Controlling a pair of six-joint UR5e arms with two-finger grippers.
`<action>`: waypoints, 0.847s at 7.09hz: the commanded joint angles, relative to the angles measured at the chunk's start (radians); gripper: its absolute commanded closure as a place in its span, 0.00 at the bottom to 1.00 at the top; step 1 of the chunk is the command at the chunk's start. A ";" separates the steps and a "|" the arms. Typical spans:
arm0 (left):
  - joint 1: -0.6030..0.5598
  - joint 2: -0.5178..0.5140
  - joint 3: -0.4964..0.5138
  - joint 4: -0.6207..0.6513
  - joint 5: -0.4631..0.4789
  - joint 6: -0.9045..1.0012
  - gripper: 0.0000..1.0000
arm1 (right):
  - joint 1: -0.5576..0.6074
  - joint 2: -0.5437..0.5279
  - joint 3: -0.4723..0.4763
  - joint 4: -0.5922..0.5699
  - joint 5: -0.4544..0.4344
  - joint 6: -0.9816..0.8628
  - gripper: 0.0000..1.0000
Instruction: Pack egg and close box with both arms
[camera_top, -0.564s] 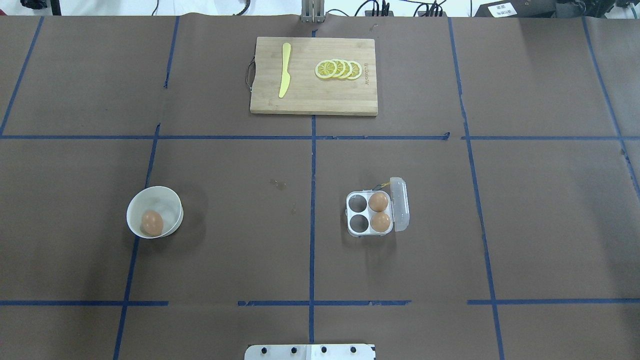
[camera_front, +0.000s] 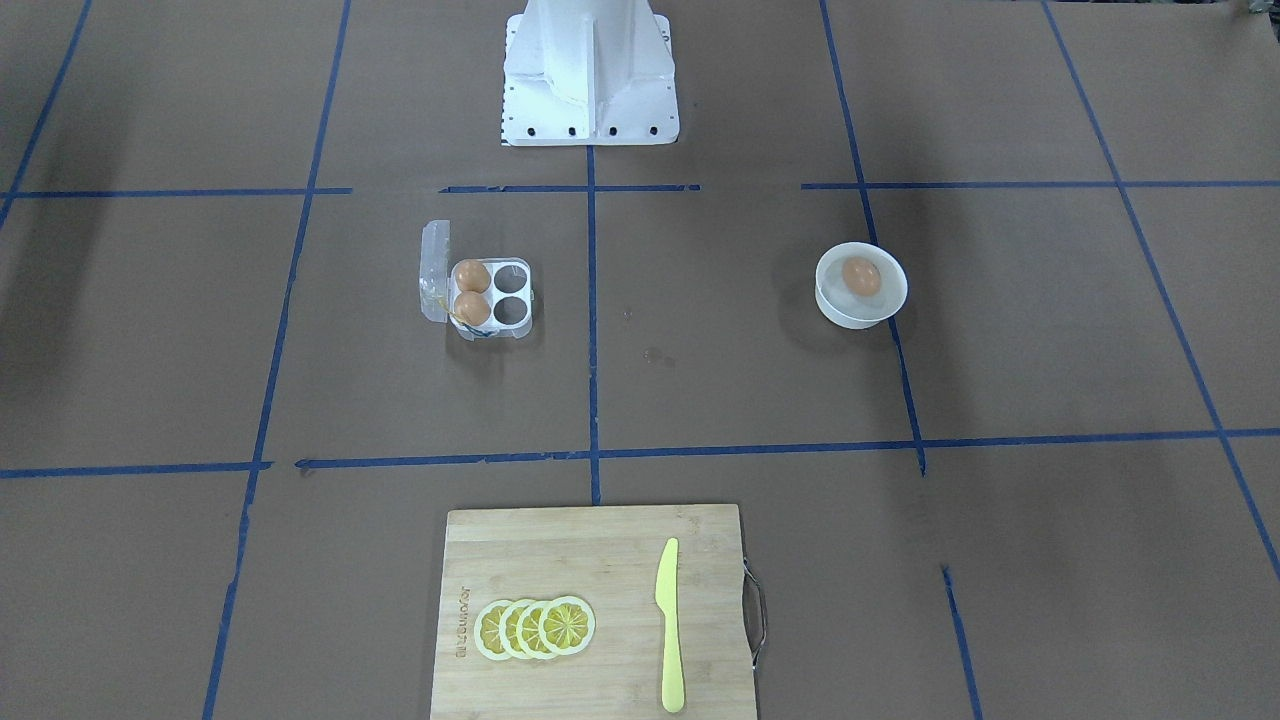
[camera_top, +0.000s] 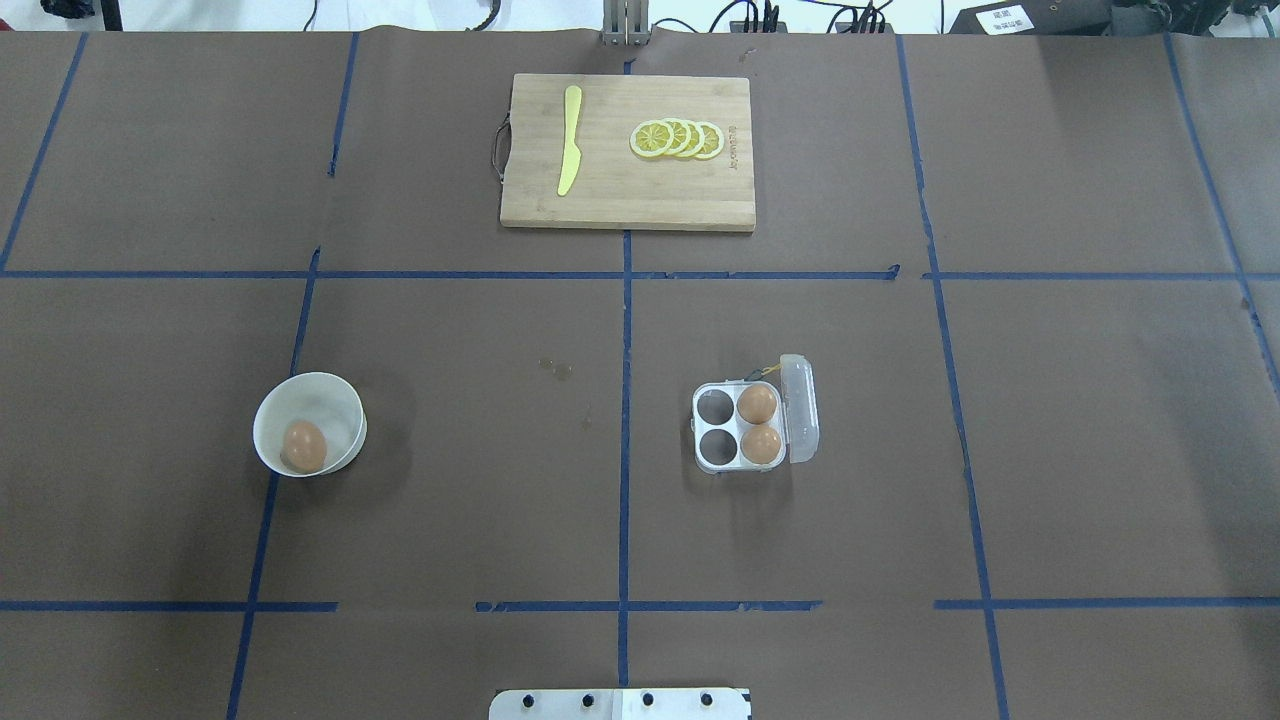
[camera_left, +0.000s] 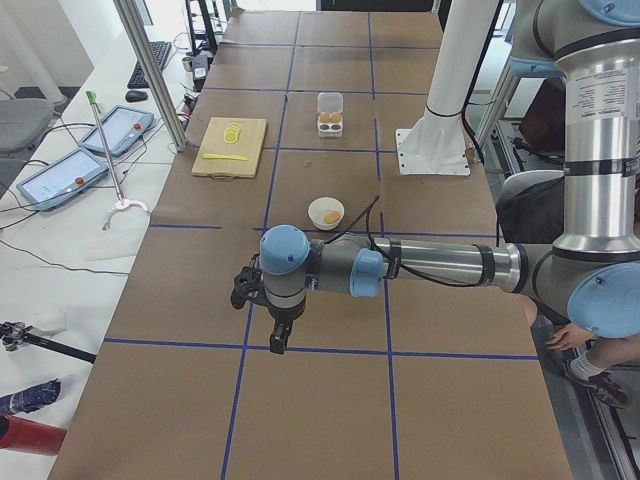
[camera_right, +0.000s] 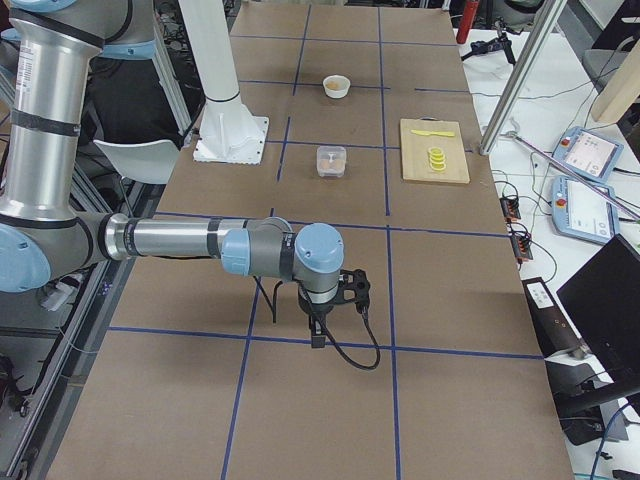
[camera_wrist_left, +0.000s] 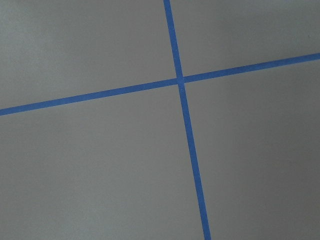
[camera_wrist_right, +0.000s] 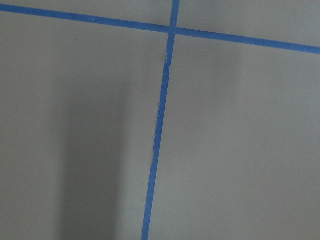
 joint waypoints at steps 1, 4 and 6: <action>0.002 -0.007 -0.006 -0.062 -0.004 -0.003 0.00 | -0.001 0.020 0.033 0.003 -0.009 0.007 0.00; 0.002 -0.028 0.005 -0.283 -0.003 -0.005 0.00 | -0.001 0.120 0.038 0.000 -0.006 0.011 0.00; 0.002 -0.053 0.056 -0.552 -0.003 -0.011 0.00 | -0.001 0.123 0.045 0.000 0.008 0.008 0.00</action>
